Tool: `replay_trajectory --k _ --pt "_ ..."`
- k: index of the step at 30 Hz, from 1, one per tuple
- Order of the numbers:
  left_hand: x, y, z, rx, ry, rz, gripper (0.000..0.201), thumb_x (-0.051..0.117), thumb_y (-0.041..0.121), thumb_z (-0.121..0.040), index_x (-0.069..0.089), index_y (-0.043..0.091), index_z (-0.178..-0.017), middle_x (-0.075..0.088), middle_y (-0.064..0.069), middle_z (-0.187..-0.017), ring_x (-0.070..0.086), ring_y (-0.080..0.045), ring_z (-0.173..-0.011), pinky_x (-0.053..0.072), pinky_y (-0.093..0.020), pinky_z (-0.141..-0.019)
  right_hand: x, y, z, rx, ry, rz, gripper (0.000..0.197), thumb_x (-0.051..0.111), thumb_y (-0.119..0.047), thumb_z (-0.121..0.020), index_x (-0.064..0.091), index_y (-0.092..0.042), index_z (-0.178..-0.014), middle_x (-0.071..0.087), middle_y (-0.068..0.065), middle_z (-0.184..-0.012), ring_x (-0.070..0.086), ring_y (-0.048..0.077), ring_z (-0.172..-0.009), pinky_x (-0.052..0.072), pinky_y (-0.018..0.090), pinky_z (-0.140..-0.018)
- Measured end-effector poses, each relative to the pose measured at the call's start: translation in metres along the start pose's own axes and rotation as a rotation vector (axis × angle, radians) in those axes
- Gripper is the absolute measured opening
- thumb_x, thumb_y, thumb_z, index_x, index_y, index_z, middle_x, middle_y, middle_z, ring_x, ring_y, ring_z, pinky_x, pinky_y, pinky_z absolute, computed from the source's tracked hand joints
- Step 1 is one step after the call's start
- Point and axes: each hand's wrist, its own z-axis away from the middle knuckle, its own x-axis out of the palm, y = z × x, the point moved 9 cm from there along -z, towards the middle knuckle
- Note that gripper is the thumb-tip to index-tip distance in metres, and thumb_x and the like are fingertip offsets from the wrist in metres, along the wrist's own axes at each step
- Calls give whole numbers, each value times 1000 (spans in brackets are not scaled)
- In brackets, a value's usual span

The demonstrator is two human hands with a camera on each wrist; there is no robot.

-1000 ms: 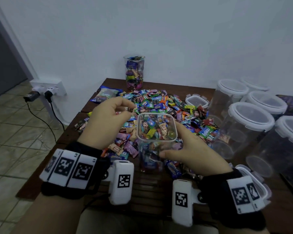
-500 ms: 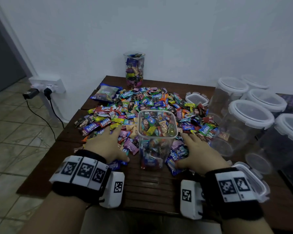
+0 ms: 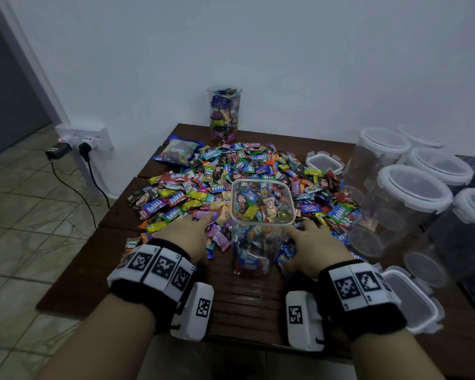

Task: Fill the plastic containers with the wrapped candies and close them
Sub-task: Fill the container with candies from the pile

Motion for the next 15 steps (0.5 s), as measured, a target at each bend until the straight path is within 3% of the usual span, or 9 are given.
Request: replay_trajectory --k 5,10,15 --pt "-13 1 -2 18 131 -42 76 60 22 -90 15 37 -150 47 -10 -136 49 -30 -121 48 -40 -92 -5 -1 -3 11 43 -20 54 63 -35 -87 40 -32 -136 33 8 -136 32 33 -127 43 43 -95" --pt "-25 -2 2 -2 217 21 60 54 15 -92 34 36 -144 52 -4 -138 51 -25 -122 47 -37 -96 -10 -2 -6 -8 101 -50 39 55 -22 -91 51 -28 -129 41 10 -126 46 32 -116 47 41 -93" --pt "-33 -10 4 -33 310 137 44 57 17 -91 53 29 -133 57 -5 -133 54 -26 -119 46 -39 -98 -15 -1 -5 -18 137 -49 34 47 -7 -92 58 -19 -122 45 11 -126 53 29 -110 45 36 -91"
